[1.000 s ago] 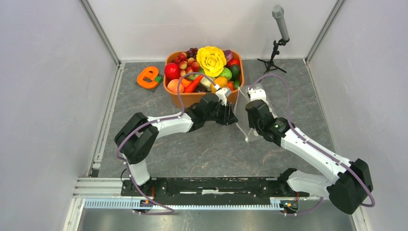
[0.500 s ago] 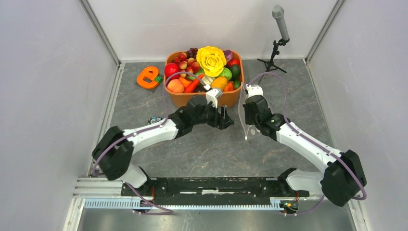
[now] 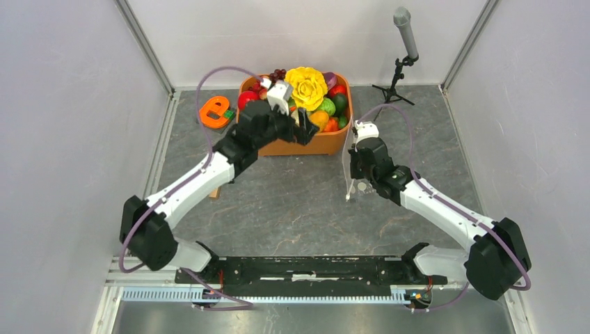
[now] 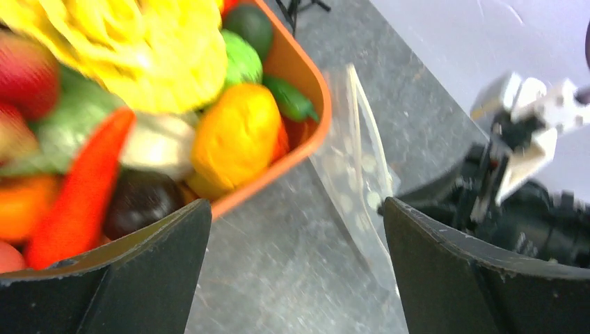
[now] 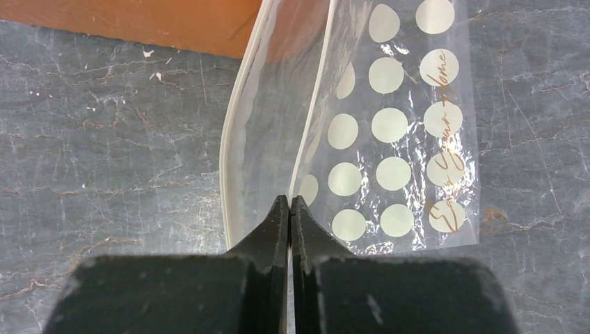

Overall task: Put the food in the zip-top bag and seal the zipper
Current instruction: Pick up the fake vegetable from the bin.

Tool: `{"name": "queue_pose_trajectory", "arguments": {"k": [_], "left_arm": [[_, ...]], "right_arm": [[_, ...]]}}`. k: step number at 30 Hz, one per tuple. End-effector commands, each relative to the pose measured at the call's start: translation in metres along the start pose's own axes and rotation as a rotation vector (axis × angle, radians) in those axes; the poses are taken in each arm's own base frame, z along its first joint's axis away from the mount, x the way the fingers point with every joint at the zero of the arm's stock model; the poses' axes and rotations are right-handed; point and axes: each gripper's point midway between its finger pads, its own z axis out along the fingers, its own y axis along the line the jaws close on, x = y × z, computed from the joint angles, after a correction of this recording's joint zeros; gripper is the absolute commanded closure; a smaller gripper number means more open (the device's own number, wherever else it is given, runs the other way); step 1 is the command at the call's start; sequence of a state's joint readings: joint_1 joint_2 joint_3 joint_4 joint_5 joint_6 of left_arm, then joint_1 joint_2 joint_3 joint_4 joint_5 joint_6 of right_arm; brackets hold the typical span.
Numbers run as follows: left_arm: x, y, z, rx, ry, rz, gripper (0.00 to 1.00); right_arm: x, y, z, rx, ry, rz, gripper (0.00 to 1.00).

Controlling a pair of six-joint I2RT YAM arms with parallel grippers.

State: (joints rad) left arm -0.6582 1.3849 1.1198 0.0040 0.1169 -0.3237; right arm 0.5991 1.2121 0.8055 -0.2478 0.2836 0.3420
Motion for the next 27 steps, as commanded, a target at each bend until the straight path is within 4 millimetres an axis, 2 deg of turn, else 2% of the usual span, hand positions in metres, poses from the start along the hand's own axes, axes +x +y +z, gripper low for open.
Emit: {"name": "queue_pose_trajectory", "arguments": {"k": [1,6,8,11,19,23,27], "left_arm": [[-0.025,-0.001,0.019,0.09,0.043,0.148,0.0],[-0.019,0.001,0.053,0.19,0.109,0.204,0.0],[-0.009,0.008,0.069,0.187,0.15,0.216,0.0],[0.002,0.024,0.083,0.151,0.179,0.2,0.06],[0.009,0.053,0.096,0.032,0.135,0.248,0.07],[0.01,0.056,0.098,0.022,0.121,0.253,0.08],[0.019,0.054,0.103,0.035,0.136,0.244,0.16]], "right_arm": [[-0.012,0.004,-0.005,-0.029,-0.055,0.016,1.0],[-0.013,0.006,-0.005,-0.046,-0.059,0.007,1.0],[-0.013,0.006,-0.006,-0.049,-0.059,0.001,1.0],[-0.013,0.005,-0.008,-0.048,-0.065,-0.002,1.0],[-0.009,0.005,-0.01,-0.059,-0.064,-0.001,1.0],[-0.008,0.009,-0.009,-0.078,-0.061,0.003,1.0],[-0.007,0.011,-0.008,-0.088,-0.055,0.003,1.0]]}}
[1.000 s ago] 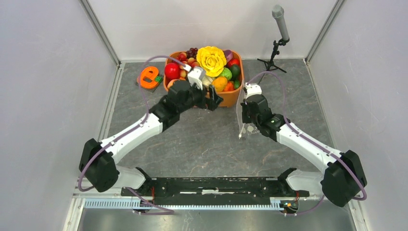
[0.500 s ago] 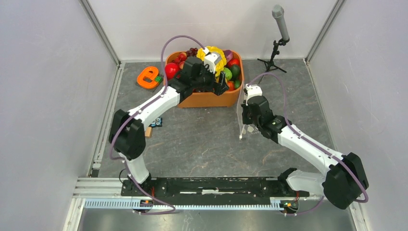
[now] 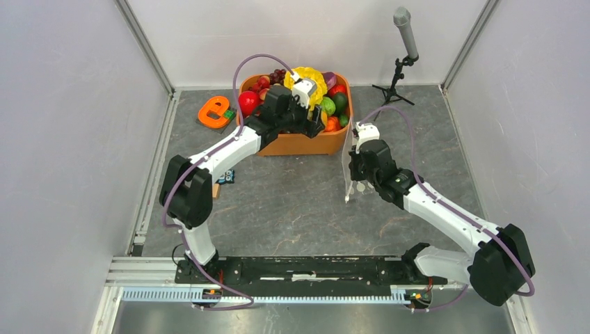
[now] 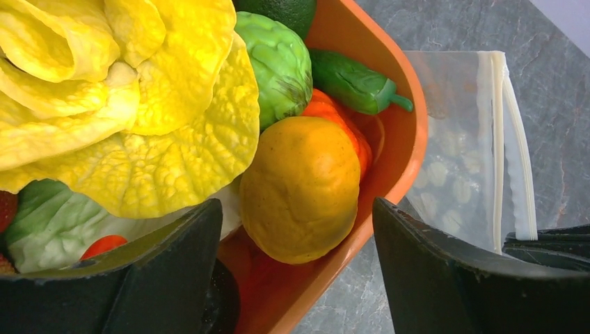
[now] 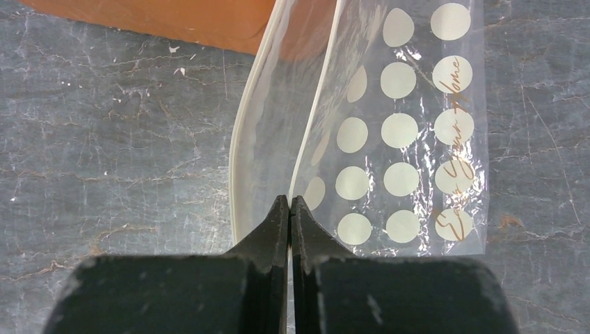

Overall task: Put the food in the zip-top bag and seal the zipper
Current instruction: Pick up the fake vegetable from the bin.

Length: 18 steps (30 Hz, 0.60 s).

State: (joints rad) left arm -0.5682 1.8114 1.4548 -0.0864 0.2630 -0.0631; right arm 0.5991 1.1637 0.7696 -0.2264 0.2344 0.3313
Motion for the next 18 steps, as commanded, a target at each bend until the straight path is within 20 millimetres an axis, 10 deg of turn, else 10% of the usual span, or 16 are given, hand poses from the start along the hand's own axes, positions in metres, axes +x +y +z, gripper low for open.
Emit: {"name": "queue_pose_trajectory", "arguments": {"k": [1,18], "left_arm": [[-0.005,0.001,0.007,-0.01,-0.046,0.038,0.17],[-0.018,0.007,-0.003,-0.095,-0.133,0.009,0.48]], "right_arm": [[-0.009,0.005,-0.001,-0.031,-0.038,0.006,1.0],[-0.003,0.003,0.0,-0.022,-0.034,0.024,1.0]]}}
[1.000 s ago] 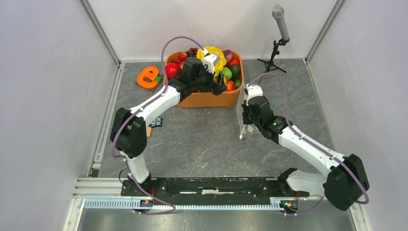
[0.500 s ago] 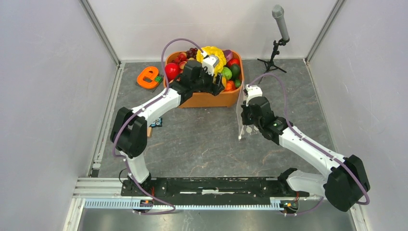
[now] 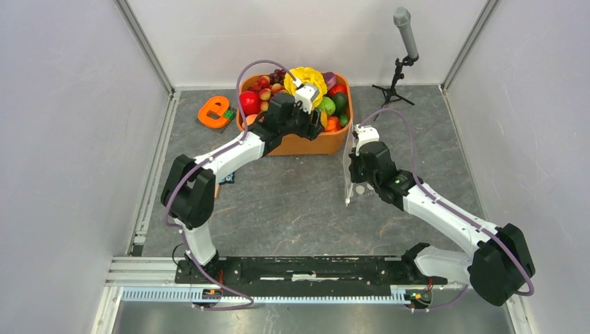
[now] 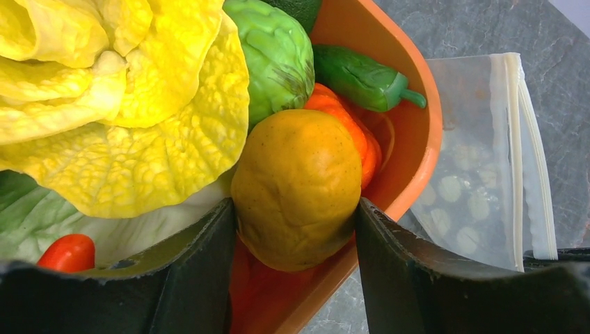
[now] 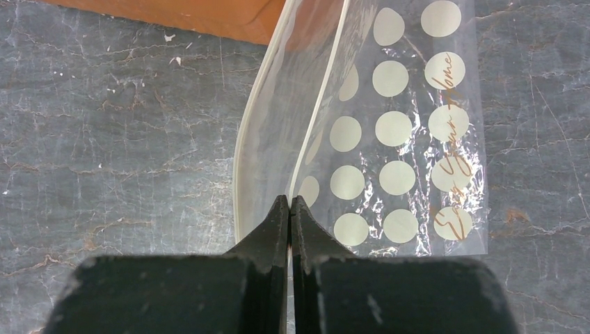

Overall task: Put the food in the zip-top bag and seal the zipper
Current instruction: Pick up the fake vegetable from the bin.

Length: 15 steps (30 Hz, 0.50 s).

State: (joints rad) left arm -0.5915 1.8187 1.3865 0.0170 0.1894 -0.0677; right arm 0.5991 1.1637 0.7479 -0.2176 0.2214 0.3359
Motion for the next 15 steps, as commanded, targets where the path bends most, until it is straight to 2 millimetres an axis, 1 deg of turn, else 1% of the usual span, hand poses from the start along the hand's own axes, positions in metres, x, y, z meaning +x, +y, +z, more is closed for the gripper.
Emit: {"name": "queue_pose_trajectory", "arguments": {"k": [1,2,3,4,8,10,12,15], "left_arm": [[-0.032,0.004,-0.014,-0.048,-0.116,-0.005,0.5],[-0.033,0.004,-0.015,-0.051,-0.122,-0.004,0.52],[-0.036,0.005,-0.018,-0.056,-0.132,-0.003,0.57],[-0.037,0.005,-0.019,-0.06,-0.137,-0.005,0.6],[-0.052,0.006,-0.035,-0.082,-0.206,-0.016,0.63],[-0.059,0.006,-0.043,-0.091,-0.231,-0.027,0.67],[-0.065,0.003,-0.051,-0.084,-0.248,-0.036,0.68],[-0.071,-0.009,-0.064,-0.041,-0.275,-0.057,0.68]], "right_arm": [[-0.011,0.002,-0.002,-0.012,-0.047,0.022,1.0],[-0.011,0.002,-0.002,-0.012,-0.047,0.023,1.0],[-0.011,0.003,-0.002,-0.014,-0.049,0.025,1.0],[-0.012,0.003,-0.002,-0.015,-0.052,0.028,1.0],[-0.012,0.002,-0.003,-0.009,-0.059,0.04,1.0],[-0.012,0.001,-0.003,-0.003,-0.061,0.045,1.0],[-0.013,0.0,-0.004,0.0,-0.07,0.052,1.0],[-0.014,-0.001,-0.004,0.006,-0.079,0.062,1.0]]}}
